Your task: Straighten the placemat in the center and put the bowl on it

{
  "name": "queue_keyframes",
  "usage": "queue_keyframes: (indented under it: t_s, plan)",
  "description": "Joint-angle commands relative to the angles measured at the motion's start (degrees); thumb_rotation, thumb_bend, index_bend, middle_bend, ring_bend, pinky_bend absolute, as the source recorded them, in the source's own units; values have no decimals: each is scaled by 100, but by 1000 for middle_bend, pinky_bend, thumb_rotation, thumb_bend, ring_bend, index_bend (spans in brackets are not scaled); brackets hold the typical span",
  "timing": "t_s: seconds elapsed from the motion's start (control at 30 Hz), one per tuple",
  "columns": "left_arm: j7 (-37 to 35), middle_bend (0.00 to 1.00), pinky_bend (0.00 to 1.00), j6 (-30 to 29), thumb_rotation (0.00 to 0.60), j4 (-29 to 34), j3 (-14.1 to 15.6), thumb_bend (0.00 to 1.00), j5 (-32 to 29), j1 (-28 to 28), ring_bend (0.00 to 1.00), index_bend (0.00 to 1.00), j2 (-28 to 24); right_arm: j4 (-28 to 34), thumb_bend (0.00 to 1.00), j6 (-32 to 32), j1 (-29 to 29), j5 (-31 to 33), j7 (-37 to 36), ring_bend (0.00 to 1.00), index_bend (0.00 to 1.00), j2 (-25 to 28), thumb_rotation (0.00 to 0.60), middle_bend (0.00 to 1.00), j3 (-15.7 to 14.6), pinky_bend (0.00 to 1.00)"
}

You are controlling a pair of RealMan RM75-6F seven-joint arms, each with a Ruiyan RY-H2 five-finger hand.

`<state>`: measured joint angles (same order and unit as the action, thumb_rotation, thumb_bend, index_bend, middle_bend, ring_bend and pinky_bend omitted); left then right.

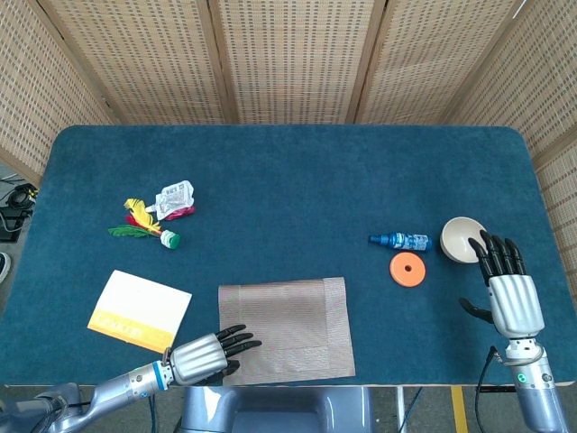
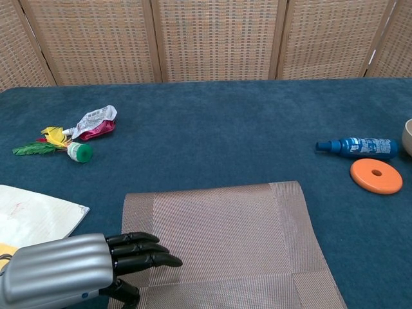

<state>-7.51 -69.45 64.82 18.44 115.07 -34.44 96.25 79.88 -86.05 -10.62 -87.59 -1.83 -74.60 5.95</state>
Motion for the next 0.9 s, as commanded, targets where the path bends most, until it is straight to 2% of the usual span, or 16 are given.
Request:
queue_keyframes:
  t_s: [0.03,0.3,0.53,0.8,0.83,0.9]
  plan:
    - [17,0,0,6,600,-3,-4,468,-22,4,0,578,12,2,0,-4,1,-2,-6,0,103,2,600,0,2,0]
    - [30,0,0,41,600,49,-14,550,-105,2,0,640,17,6,0,4,3,1,-35,0,103,8,600,0,7,0]
    - [-106,0,0,-52,600,172,-180,698,-291,4,0,760,17,22,0,-6,8,-2,-57,0,103,23,600,0,16,0]
    - [-348,0,0,71,600,741,-1071,747,-1083,-254,0,790,-222,36,0,-4,12,10,-43,0,126,29,600,0,26,0]
    - [-373,0,0,174,600,866,-1288,748,-1305,-327,0,792,-293,33,0,-1,11,15,-40,0,127,26,600,0,28,0]
    - [-496,0,0,520,600,1116,-1901,753,-1914,-578,0,796,-487,20,0,16,8,30,-42,0,127,23,600,0,33,0]
